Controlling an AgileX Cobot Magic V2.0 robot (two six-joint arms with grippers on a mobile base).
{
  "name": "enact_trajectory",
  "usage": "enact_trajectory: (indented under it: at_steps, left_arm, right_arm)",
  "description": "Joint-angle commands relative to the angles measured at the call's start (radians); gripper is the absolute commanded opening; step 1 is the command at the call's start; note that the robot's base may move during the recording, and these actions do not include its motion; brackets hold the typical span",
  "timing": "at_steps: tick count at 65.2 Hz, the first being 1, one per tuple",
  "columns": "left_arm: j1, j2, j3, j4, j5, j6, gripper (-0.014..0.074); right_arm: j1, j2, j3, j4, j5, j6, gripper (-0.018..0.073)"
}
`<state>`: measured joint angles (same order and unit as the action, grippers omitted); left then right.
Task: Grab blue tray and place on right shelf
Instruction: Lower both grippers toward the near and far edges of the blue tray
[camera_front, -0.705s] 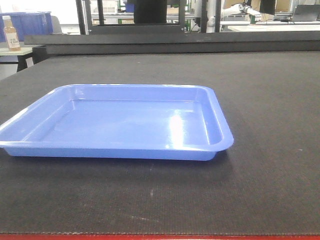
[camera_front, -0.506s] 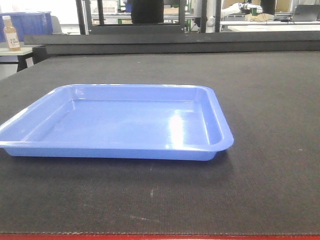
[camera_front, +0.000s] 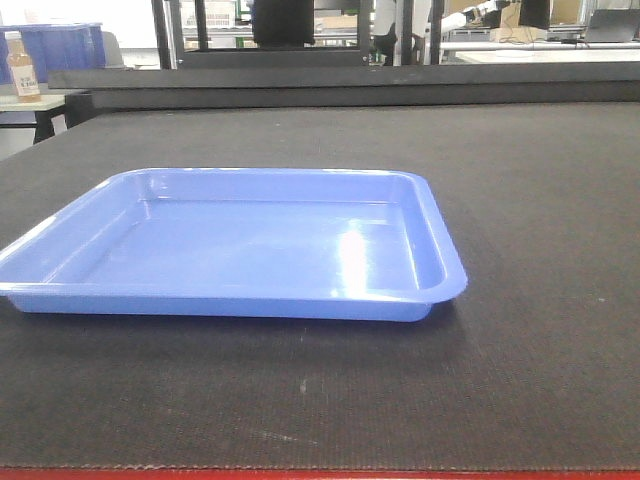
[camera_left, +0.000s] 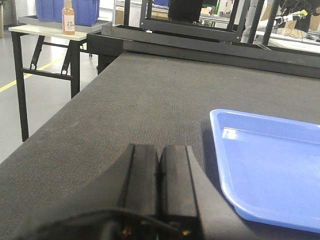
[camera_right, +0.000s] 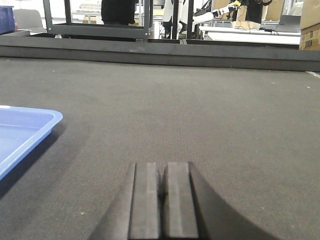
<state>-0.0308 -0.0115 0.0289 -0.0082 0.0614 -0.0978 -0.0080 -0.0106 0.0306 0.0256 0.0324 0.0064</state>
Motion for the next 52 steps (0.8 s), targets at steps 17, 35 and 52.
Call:
enact_trajectory:
  at_steps: [17,35,52]
  left_arm:
    - [0.002,0.002,-0.144,0.001,-0.141,0.005,-0.0048]
    - [0.002,0.236,-0.649,0.008,0.333,0.005,0.0052]
    - [-0.003,0.467,-0.786,-0.029,0.476,0.050,0.0438]
  right_arm:
    - [-0.001,-0.017,-0.165,0.010,-0.199,-0.006,0.0056]
    - [-0.001,0.186,-0.590,0.010,0.202,-0.006,0.0197]
    - [0.040,0.481,-0.674,0.010,0.201,-0.006,0.0635]
